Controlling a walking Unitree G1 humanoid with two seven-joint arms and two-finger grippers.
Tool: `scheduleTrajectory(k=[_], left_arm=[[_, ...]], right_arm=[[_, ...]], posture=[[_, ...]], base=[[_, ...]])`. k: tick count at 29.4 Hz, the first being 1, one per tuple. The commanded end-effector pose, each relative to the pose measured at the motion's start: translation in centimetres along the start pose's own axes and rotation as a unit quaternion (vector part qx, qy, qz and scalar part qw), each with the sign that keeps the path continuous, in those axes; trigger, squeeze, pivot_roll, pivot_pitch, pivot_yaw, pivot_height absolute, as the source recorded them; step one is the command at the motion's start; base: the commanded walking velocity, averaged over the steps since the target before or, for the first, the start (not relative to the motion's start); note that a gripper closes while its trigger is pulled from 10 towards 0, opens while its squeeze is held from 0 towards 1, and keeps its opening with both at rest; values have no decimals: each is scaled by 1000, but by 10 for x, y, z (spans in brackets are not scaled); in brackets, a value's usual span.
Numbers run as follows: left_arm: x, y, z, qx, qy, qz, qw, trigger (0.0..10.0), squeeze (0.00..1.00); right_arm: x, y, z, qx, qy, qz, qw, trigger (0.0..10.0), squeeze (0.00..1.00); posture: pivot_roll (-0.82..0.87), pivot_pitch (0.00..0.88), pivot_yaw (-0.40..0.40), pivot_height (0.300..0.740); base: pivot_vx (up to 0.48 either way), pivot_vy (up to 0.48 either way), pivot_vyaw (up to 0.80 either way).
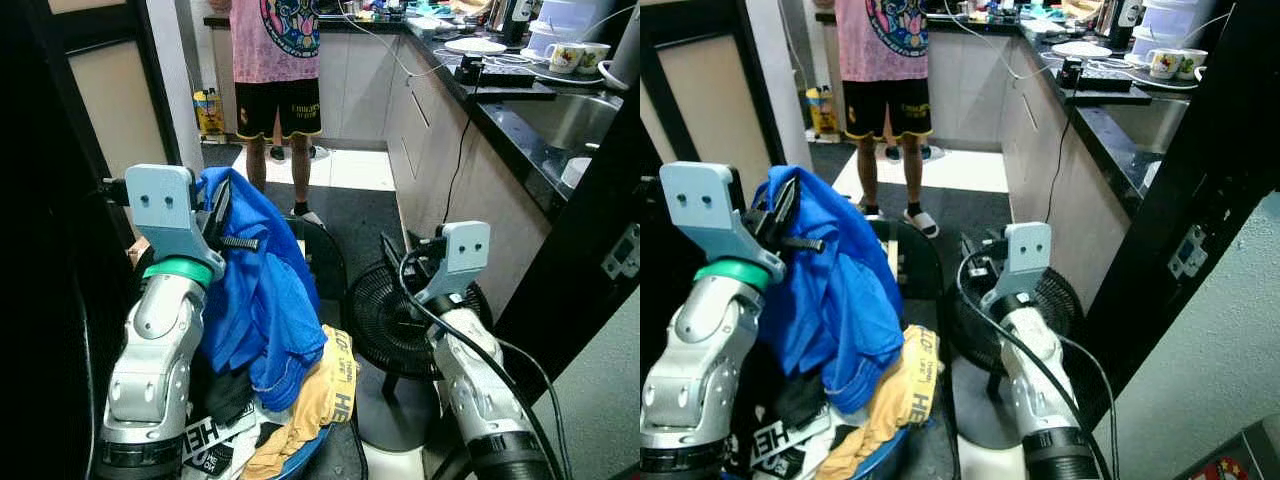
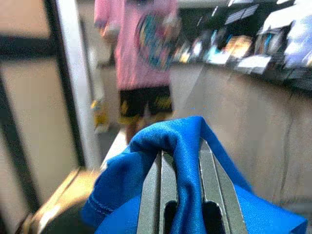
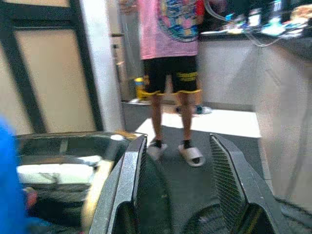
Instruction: Clothes washing
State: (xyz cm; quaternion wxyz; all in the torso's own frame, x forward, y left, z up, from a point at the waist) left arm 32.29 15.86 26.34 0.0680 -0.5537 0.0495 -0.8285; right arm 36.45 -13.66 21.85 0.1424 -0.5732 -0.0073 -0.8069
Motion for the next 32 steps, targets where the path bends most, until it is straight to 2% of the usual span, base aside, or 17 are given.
scheduleTrajectory(k=[1, 6, 12, 20, 22, 32], left_arm=[[-16, 2, -5, -9, -35, 16, 999, 10000, 0], [-25, 7, -11, -38, -45, 35, 998, 10000, 0], [-24, 10, -10, -39, -31, 36, 998, 10000, 0], [-22, 17, -10, -53, -19, 42, 998, 10000, 0], [-25, 18, -12, -61, -27, 54, 996, 10000, 0], [-25, 18, -13, -62, -28, 54, 996, 10000, 0]], right_arm=[[-7, 13, -5, -31, -11, -6, 999, 10000, 0], [-6, 14, -10, -20, -2, -3, 1000, 10000, 0], [-8, 11, -11, -11, -9, 3, 1000, 10000, 0], [-12, 10, -10, -18, -19, 14, 1000, 10000, 0], [-12, 14, -10, -25, -17, 13, 999, 10000, 0], [-12, 18, -12, -34, -16, 10, 999, 10000, 0]], posture=[[21, 44, 13, 740], [15, 44, 16, 740], [13, 44, 16, 740], [10, 47, 16, 740], [12, 51, 18, 740], [15, 54, 22, 740]], base=[[0, 0, 0], [0, 0, 0], [0, 0, 0], [0, 0, -800], [0, 0, -800], [0, 0, -800]])
Point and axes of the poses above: a point about 5 cm out from each wrist's last joint towards the gripper, its own z axis pointing out of the wrist towards the gripper, its own x axis along the axis of the wrist's last joint, y = z × x, the point moved 1 cm from there along z, pointing out of the wrist towards the gripper, and after that the axes turned 9 degrees about z, right-handed, at the moved point
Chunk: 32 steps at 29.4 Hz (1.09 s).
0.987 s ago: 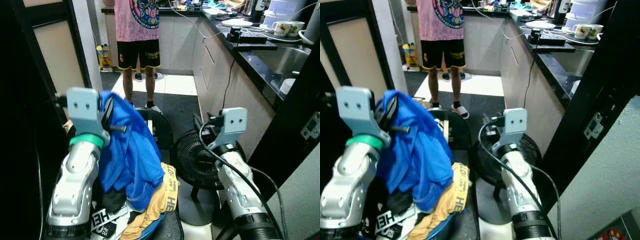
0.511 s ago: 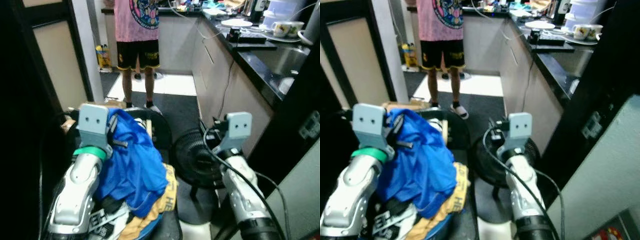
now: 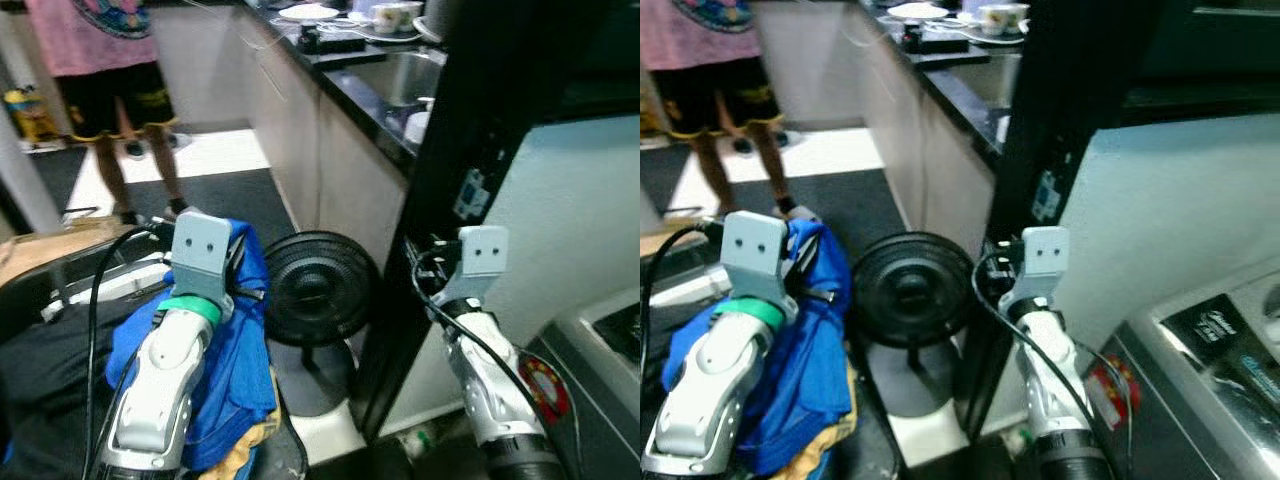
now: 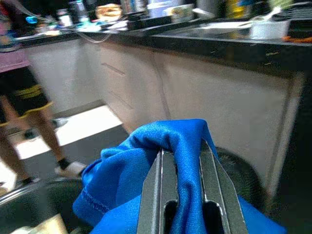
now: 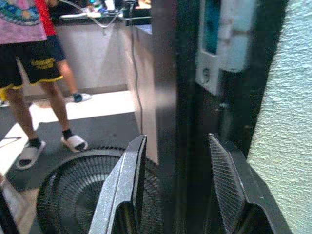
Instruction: Clothes washing
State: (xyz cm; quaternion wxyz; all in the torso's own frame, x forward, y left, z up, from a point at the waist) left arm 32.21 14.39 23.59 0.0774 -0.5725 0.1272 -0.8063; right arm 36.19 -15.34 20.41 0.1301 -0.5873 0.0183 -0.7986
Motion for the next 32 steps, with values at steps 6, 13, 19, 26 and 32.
scheduleTrajectory(k=[6, 13, 19, 26, 32], left_arm=[[-6, 1, -1, 0, -16, -1, 1000, 10000, 0], [-4, 15, -3, -62, -6, -3, 998, 10000, 0], [7, 47, -16, -189, 33, -27, 981, 10000, 0], [3, 49, -16, -186, 29, -14, 982, 10000, 0], [6, 38, -12, -157, 31, -24, 987, 10000, 0]], right_arm=[[-3, 5, -3, -11, -4, 4, 1000, 10000, 0], [-3, 8, -3, -16, -3, 6, 1000, 10000, 0], [-6, -16, -8, 121, -32, 42, 991, 10000, 0], [-9, -29, -17, 209, -64, 77, 973, 10000, 0], [3, -20, -7, 152, -29, 117, 981, 10000, 0]], posture=[[16, 52, 24, 740], [16, 48, 24, 740], [14, 42, 27, 740], [14, 39, 24, 740], [20, 38, 23, 740]], base=[[0, 0, -800], [0, 0, -800], [0, 0, -800], [0, 0, -800], [0, 0, -800]])
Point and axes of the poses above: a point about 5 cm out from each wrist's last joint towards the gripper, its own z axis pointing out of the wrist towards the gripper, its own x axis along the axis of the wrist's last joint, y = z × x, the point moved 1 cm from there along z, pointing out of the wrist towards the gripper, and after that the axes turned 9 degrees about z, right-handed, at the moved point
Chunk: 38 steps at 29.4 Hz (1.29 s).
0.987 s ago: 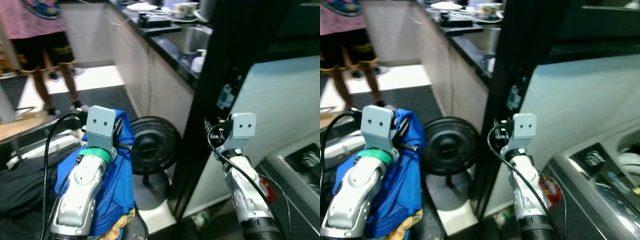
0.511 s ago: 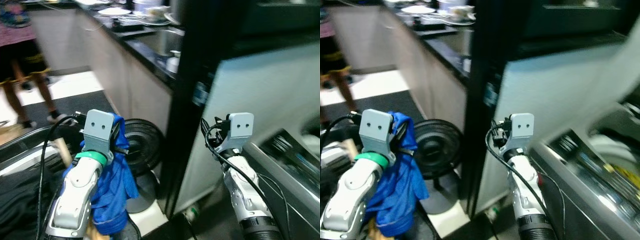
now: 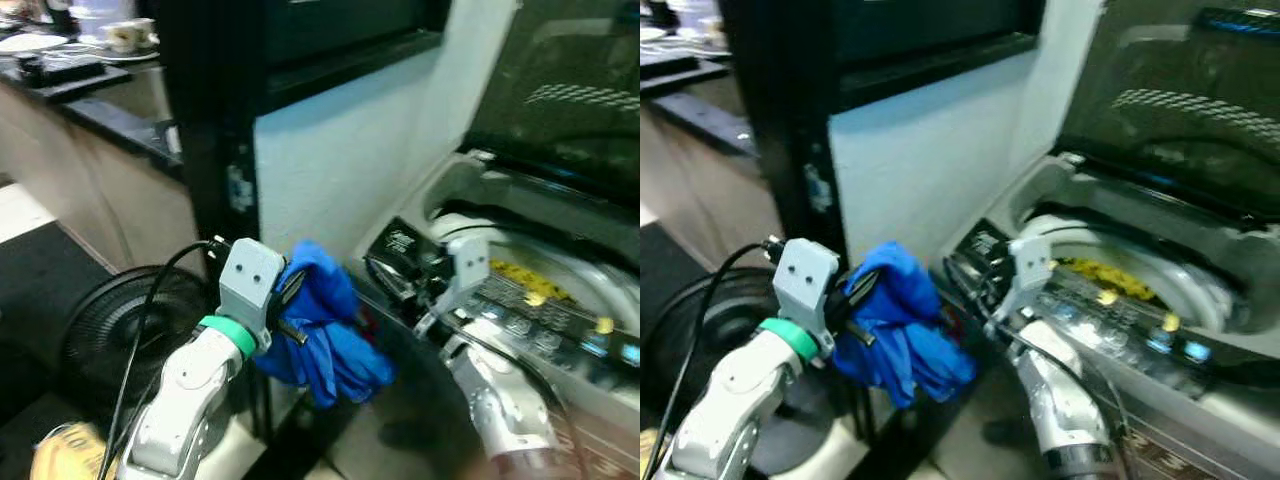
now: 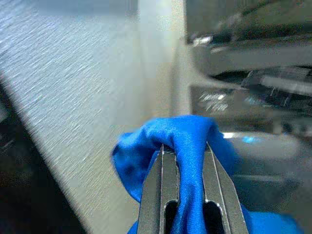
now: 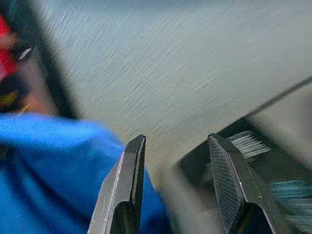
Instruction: Clothes washing
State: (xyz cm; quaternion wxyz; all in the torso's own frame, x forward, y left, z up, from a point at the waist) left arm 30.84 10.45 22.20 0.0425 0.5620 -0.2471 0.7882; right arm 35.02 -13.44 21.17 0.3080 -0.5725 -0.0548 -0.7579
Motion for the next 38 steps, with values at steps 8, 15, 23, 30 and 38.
scheduleTrajectory(k=[8, 15, 23, 30, 38], left_arm=[[30, -38, 1, 97, 53, 22, 994, 10000, 0], [37, -50, 3, 119, 58, 41, 990, 10000, 0], [34, -55, 3, 132, 43, 34, 990, 10000, 0], [27, -60, 3, 164, 15, 41, 985, 10000, 0], [29, -69, 2, 191, 16, 21, 981, 10000, 0]], right_arm=[[40, 29, 7, -131, 118, 99, 979, 10000, 0], [43, 31, 9, -138, 112, 81, 981, 10000, 0], [38, 26, 11, -136, 99, 50, 985, 10000, 0], [36, 20, 15, -129, 85, 17, 988, 10000, 0], [36, 18, 17, -123, 81, 9, 989, 10000, 0]], posture=[[32, 45, 16, 740], [36, 46, 13, 740], [37, 48, 13, 740], [34, 48, 10, 740], [34, 49, 8, 740]], base=[[0, 0, -800], [0, 0, -800], [0, 0, -800], [0, 0, -800], [0, 0, -800]])
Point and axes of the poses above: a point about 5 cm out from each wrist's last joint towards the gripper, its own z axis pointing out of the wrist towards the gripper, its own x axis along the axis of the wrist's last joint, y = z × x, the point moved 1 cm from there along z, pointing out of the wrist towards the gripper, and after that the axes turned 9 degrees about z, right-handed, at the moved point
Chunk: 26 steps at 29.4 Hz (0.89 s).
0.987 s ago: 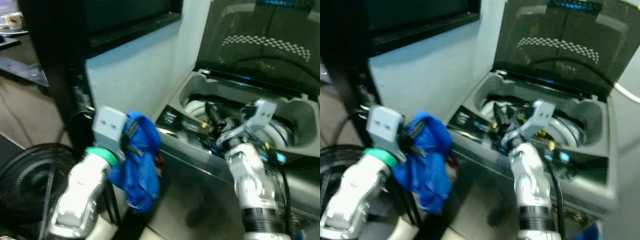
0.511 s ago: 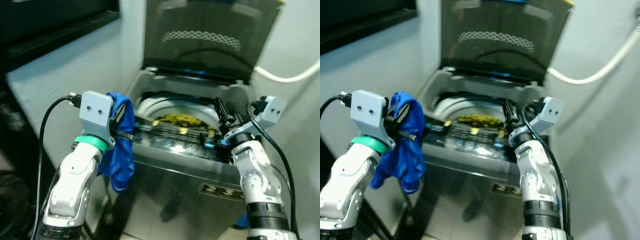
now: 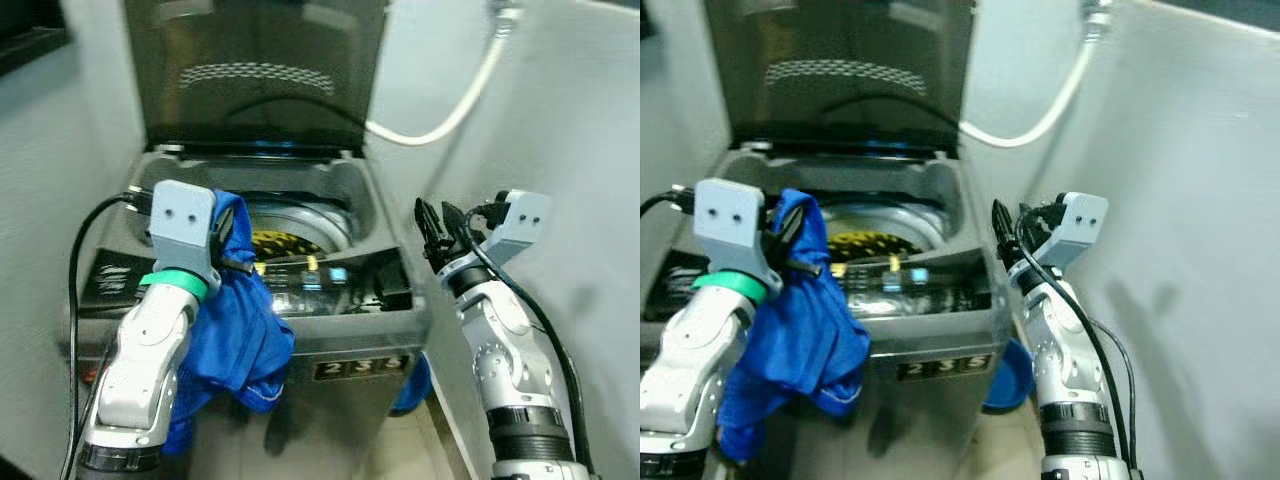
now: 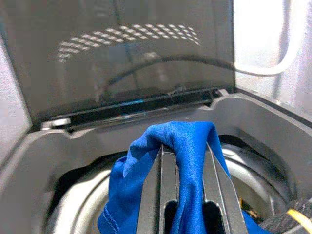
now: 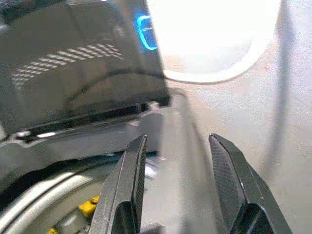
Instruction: Clothes washing
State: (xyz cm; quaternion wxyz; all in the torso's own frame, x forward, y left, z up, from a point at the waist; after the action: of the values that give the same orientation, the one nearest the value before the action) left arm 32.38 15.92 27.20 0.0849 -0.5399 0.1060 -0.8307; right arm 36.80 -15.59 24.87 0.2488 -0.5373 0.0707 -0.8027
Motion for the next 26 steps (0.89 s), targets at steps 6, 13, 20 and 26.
scheduleTrajectory(k=[6, 13, 20, 26], left_arm=[[6, -4, 1, 17, 10, 12, 1000, 10000, 0], [12, -44, 2, 131, 5, 91, 987, 10000, 0], [16, -44, 0, 121, 9, 76, 990, 10000, 0], [14, -40, -2, 126, 2, 58, 990, 10000, 0]], right_arm=[[-4, -1, -1, 3, -6, -5, 1000, 10000, 0], [-5, -8, -1, 21, -10, -3, 1000, 10000, 0], [-10, -18, 1, 48, -22, 1, 999, 10000, 0], [-12, -20, 1, 55, -27, 1, 998, 10000, 0]], posture=[[33, 51, 6, 740], [38, 54, 0, 740], [47, 50, -10, 740], [48, 44, -14, 740]], base=[[0, 0, -533], [0, 0, 0], [0, 0, 0], [102, 0, 0]])
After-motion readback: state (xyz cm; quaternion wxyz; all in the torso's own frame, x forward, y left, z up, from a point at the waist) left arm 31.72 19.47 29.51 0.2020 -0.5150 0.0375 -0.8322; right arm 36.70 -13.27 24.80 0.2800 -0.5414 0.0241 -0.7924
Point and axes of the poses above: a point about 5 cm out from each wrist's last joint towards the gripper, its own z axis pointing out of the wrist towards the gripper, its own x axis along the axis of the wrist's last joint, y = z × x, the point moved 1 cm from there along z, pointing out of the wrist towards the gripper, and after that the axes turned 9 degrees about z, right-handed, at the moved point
